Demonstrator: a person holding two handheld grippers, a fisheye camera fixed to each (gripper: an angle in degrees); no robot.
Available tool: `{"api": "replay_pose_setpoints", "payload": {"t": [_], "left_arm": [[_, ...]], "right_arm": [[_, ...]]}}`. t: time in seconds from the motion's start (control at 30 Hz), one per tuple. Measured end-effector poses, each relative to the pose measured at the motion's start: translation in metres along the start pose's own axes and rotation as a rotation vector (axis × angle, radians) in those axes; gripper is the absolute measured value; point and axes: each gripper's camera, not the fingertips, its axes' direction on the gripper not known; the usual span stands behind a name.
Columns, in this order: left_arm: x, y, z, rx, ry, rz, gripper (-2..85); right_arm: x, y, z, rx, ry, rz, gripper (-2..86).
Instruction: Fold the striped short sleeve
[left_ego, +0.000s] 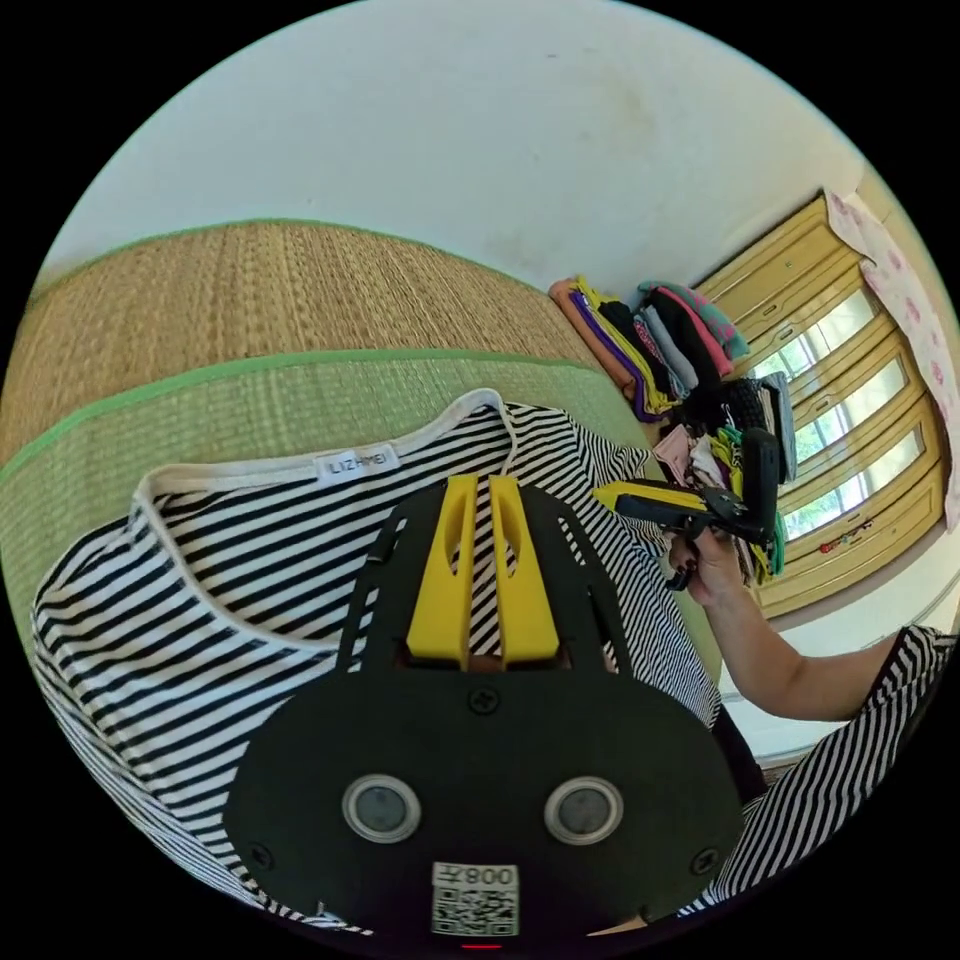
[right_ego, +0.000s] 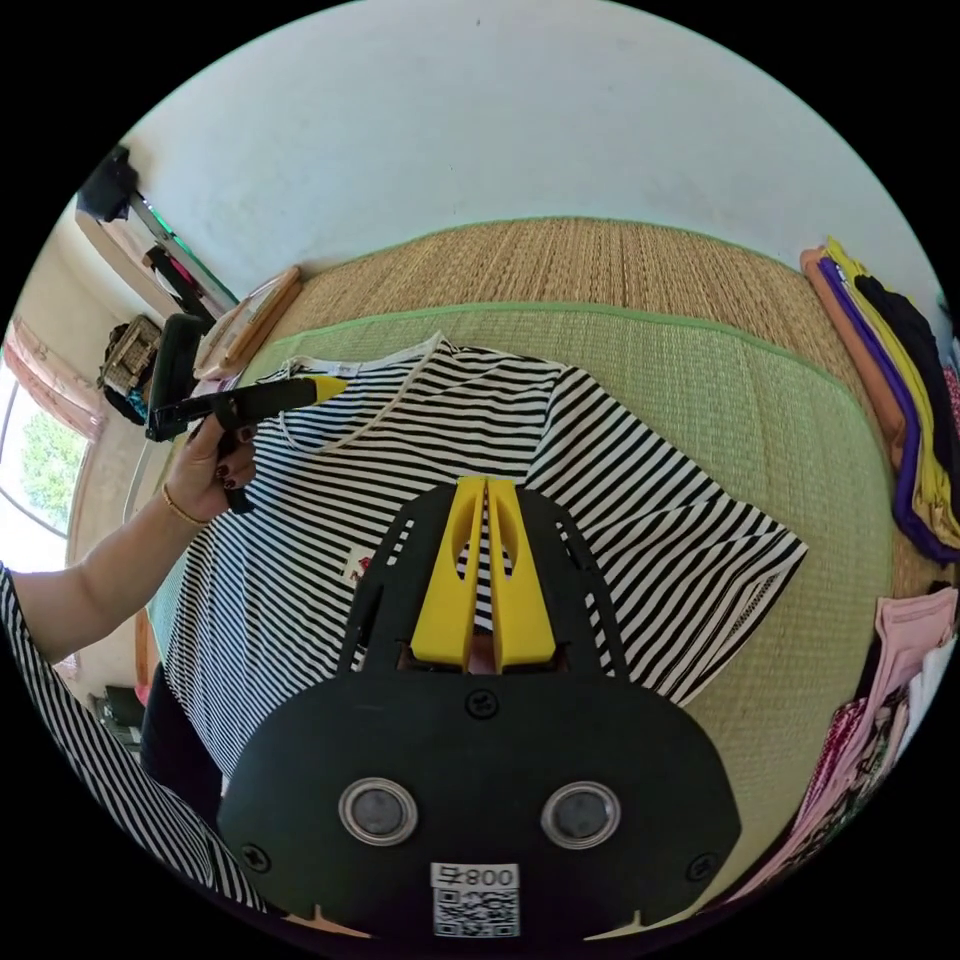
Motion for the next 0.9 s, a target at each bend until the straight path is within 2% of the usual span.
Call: {"api": "replay_pose_setpoints", "payload": {"t": [0.13, 0.23, 0.37, 0.63, 0.8, 0.9], "left_arm": [[-0.014, 0.027, -0.049, 0.081, -0.228, -0.045, 0.8], [-0.033, 0.037, -0.058, 0.061, -0.357, -0.131, 0.4], [-0.048, 0.04, -0.047, 0.017, -0.379, -0.184, 0.2], [-0.043, 0.044, -0.048, 0.004, -0.379, -0.217, 0.1], [-0.015, 0.089, -0.076, 0.02, -0.359, -0.157, 0.2], [-0.003, 0.128, -0.088, -0.018, -0.421, -0.141, 0.2]], "right_arm": [[-0.016, -0.029, -0.002, 0.048, -0.004, -0.058, 0.0], [-0.019, -0.059, 0.02, 0.022, -0.017, -0.066, 0.0], [-0.014, -0.086, 0.053, -0.037, 0.01, -0.041, -0.1], [0.0, -0.094, 0.047, -0.042, -0.037, 0.014, 0.1], [0.007, -0.027, -0.014, 0.007, 0.03, 0.022, 0.0], [0.026, 0.043, -0.046, 0.0, 0.063, 0.098, 0.1]]}}
